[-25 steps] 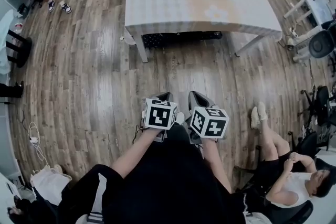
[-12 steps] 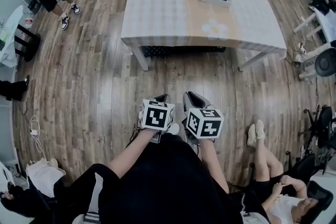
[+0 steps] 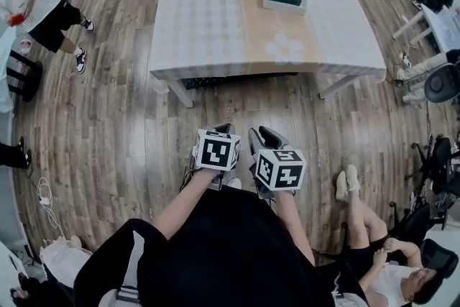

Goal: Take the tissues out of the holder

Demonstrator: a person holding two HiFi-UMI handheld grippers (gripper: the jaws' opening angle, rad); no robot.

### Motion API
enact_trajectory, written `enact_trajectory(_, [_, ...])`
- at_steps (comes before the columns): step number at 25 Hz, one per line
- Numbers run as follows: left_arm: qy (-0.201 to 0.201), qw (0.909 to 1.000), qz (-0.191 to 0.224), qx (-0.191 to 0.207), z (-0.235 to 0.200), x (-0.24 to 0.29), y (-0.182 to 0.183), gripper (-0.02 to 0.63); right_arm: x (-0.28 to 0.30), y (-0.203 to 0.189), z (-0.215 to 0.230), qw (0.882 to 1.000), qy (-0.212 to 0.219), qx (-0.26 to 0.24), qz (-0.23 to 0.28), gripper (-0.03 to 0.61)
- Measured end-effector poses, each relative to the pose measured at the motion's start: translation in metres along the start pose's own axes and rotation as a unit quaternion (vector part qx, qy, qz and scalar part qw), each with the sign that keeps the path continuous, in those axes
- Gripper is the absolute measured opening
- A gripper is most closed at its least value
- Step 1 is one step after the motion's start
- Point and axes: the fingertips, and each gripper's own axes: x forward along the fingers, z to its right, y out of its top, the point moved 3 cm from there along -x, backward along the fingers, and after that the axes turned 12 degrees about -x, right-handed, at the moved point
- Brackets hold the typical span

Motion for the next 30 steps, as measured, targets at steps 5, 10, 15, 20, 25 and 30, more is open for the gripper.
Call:
enact_trajectory(5, [-0.01,0.9998,-0.009,0.017,-0.018,0.026,0.059,0.002,0.04,0.041,0.022,1.0,-0.027,0.013,-0.003,0.098])
enact_trajectory(10, [-0.018,0.9995,-0.017,0.018,-0.05,0.039,0.114,0.001,0.092,0.09,0.026,0.999,-0.031,0.012,-0.006,0.113])
enact_trajectory(15, [-0.024,0.9996,-0.012,0.004,-0.088,0.052,0.163,0.0,0.146,0.136,0.016,1.0,-0.025,-0.002,-0.014,0.143])
enact_trajectory(20, [-0.03,0.9995,-0.013,0.002,-0.12,0.063,0.206,0.002,0.194,0.176,0.01,0.999,-0.026,-0.012,-0.015,0.143])
enact_trajectory(25, [-0.037,0.9991,-0.018,0.003,-0.143,0.079,0.236,0.0,0.228,0.194,0.006,0.999,-0.029,-0.012,-0.026,0.143])
enact_trajectory(30, [-0.049,0.9983,-0.031,0.006,-0.148,0.096,0.251,0.001,0.241,0.201,0.019,0.998,-0.048,0.002,-0.035,0.143])
